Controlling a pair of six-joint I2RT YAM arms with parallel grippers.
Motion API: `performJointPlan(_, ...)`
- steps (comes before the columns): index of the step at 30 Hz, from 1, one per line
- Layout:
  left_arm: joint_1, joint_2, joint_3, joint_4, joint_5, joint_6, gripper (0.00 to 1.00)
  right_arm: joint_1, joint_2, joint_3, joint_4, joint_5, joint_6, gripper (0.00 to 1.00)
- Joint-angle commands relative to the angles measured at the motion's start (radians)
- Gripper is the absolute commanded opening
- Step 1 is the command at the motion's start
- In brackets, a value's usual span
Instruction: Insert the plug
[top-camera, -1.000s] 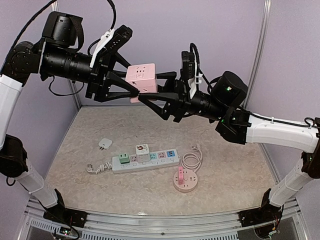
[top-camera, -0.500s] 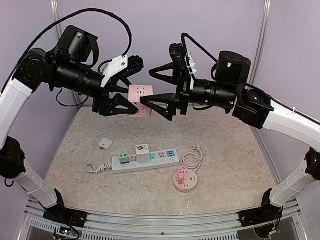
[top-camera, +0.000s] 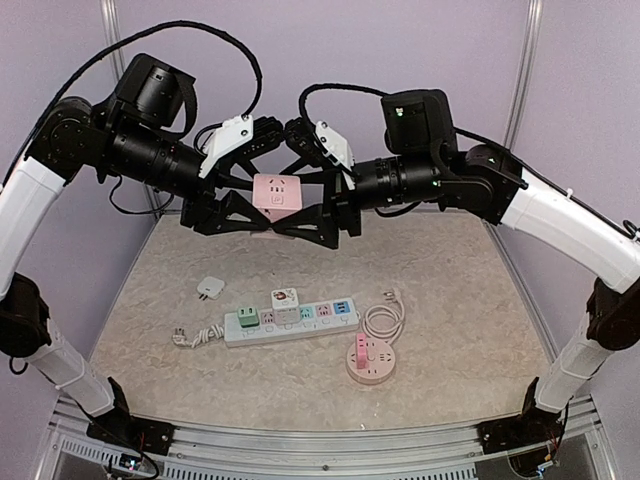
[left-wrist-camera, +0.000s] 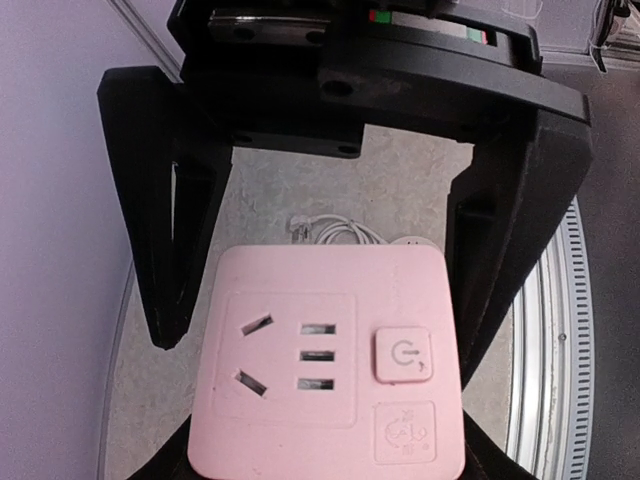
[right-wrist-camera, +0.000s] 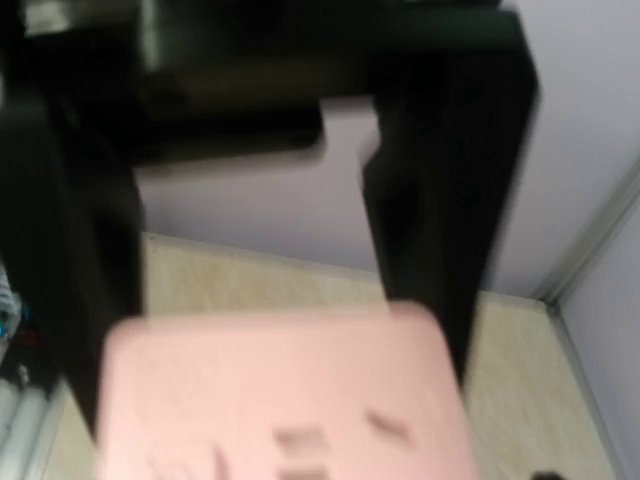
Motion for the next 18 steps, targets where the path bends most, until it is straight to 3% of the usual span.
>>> performJointPlan(1,0.007,-0.012,-0.006,0.015,0.023,0.005,0.0,0.001,0.017,0.038,-0.089,0.0,-0.02,0.83)
performJointPlan(6,0.009,-0.01,-0.013,0.01,0.029,0.012,0.0,0.0,0.012,0.017,-0.051,-0.012,-0.003,0.62)
performJointPlan(10,0.011,-0.007,-0.024,0.004,0.025,0.02,0.0,0.001,0.007,0.006,-0.035,-0.029,0.0,0.78)
performJointPlan(12,0.014,-0.006,-0.031,0.002,0.022,0.026,0.0,0.001,0.007,0.016,-0.037,-0.035,0.002,0.8)
performJointPlan(14,0.016,-0.007,-0.035,0.0,0.023,0.027,0.0,0.001,0.005,0.024,-0.042,-0.044,-0.001,0.8)
performJointPlan(18,0.02,-0.009,-0.033,0.002,0.031,0.026,0.0,0.0,0.005,0.024,-0.04,-0.05,-0.001,0.68)
